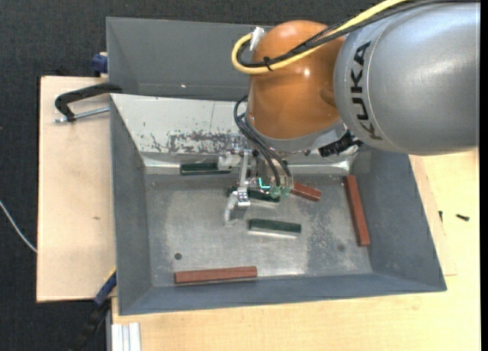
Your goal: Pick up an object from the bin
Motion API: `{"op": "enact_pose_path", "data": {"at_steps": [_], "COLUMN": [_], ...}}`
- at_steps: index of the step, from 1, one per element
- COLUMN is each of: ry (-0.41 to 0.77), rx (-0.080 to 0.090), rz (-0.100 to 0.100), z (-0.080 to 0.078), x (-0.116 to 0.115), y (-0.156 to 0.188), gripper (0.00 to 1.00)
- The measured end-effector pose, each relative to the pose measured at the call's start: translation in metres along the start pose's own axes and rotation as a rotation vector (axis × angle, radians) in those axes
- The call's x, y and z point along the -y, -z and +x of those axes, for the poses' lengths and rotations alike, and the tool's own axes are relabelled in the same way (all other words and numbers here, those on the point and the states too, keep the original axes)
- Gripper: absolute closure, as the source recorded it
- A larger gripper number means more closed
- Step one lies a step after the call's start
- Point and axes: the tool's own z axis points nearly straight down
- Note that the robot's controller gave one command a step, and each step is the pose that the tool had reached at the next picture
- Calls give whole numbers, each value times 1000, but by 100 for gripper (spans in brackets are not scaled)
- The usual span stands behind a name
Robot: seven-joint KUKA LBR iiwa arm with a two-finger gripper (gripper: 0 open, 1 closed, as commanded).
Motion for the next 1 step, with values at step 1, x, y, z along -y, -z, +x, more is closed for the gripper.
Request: {"op": "enact_pose_path", "data": {"at_steps": [1], "ry": [-2], "rx": [9], "rz": [-1], "z": [-2], "x": [1], "y": [5], "gripper": [0]}}
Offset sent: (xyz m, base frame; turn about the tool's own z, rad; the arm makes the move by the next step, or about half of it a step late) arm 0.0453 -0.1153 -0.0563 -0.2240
